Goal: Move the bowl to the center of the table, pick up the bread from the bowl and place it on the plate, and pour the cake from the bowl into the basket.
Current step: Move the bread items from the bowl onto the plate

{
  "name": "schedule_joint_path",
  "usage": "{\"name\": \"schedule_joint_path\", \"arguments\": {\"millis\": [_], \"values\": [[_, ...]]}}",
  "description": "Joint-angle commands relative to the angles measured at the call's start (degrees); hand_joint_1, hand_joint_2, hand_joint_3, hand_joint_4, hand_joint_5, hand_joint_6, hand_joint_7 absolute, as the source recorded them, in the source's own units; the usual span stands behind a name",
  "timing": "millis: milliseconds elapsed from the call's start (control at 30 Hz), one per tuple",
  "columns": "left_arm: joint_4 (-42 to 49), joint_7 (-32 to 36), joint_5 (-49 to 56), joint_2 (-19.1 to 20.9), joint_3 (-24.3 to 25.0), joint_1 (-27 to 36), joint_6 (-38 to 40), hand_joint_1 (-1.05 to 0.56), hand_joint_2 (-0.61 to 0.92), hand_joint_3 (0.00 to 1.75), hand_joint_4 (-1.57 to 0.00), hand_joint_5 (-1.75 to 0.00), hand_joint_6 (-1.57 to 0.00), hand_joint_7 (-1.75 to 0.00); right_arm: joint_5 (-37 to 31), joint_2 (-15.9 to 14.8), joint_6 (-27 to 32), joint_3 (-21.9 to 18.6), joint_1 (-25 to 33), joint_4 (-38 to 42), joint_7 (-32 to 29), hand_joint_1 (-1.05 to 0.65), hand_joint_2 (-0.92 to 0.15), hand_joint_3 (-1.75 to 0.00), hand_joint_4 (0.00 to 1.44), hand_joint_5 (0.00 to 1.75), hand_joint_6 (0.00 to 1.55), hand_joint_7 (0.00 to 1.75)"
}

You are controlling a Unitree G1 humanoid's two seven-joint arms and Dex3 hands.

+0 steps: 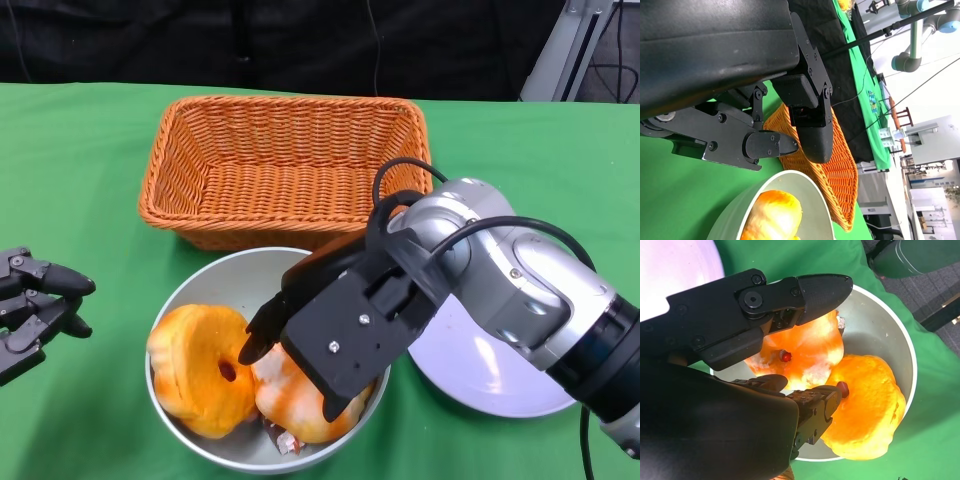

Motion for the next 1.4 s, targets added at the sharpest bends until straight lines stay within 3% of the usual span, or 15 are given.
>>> {"name": "schedule_joint_path", "arguments": {"millis": [33, 267, 867, 1033, 1233, 1367, 1400], "values": [[-0.5, 0.7, -0.1, 0.3, 0.2, 0.6, -0.3, -0.09, 0.89, 0.40, -0.77, -1.28, -0.92, -0.76, -1.4, -0.2, 0.3, 1.4, 0.5, 0.2, -0.6, -1.05, -0.92, -0.26, 0.32, 0.01, 0.31, 0.01], [-0.8, 1.0, 0.1, 0.2, 0.2, 0.8, -0.4, -0.09, 0.88, 0.41, -0.78, -1.28, -0.93, -0.75, -4.1, 0.4, 0.0, 3.7, 1.4, 1.0, -2.1, -1.05, -0.92, -0.29, 0.33, 0.01, 0.35, 0.02], [-3.0, 1.4, 0.1, -0.4, -0.2, 1.9, 0.2, -0.09, 0.87, 0.43, -0.78, -1.27, -0.93, -0.75, -13.4, 2.9, -1.8, 10.6, 4.8, 2.8, -9.2, -1.04, -0.92, -0.29, 0.20, 0.00, 0.34, 0.00], [-3.0, 1.1, -0.4, -0.5, -0.1, 1.8, 0.4, -0.09, 0.87, 0.44, -0.77, -1.27, -0.93, -0.74, -16.3, 2.8, -2.5, 12.3, 5.4, 2.8, -11.9, -1.01, -0.92, -0.26, 0.26, 0.03, 0.37, 0.02], [-3.2, 1.5, 0.4, -0.6, -0.4, 1.8, 0.0, -0.09, 0.86, 0.45, -0.78, -1.27, -0.94, -0.75, -20.4, 2.4, -4.4, 14.2, 5.6, 2.8, -15.2, -0.86, -0.92, -0.15, 0.44, 0.10, 0.43, 0.02], [-3.4, 1.7, 0.6, -0.6, -0.5, 1.9, 0.1, -0.08, 0.86, 0.45, -0.78, -1.28, -0.94, -0.75, -20.9, 2.7, -4.2, 13.5, 6.8, 3.5, -17.9, -0.78, -0.92, -0.09, 0.48, 0.10, 0.44, 0.02], [-3.3, 1.6, 0.7, -0.6, -0.5, 1.8, -0.2, -0.08, 0.86, 0.45, -0.79, -1.28, -0.94, -0.75, -20.6, 3.1, -3.9, 12.8, 7.5, 4.0, -19.3, -0.50, -0.92, -0.08, 0.62, 0.18, 0.46, 0.02]]}}
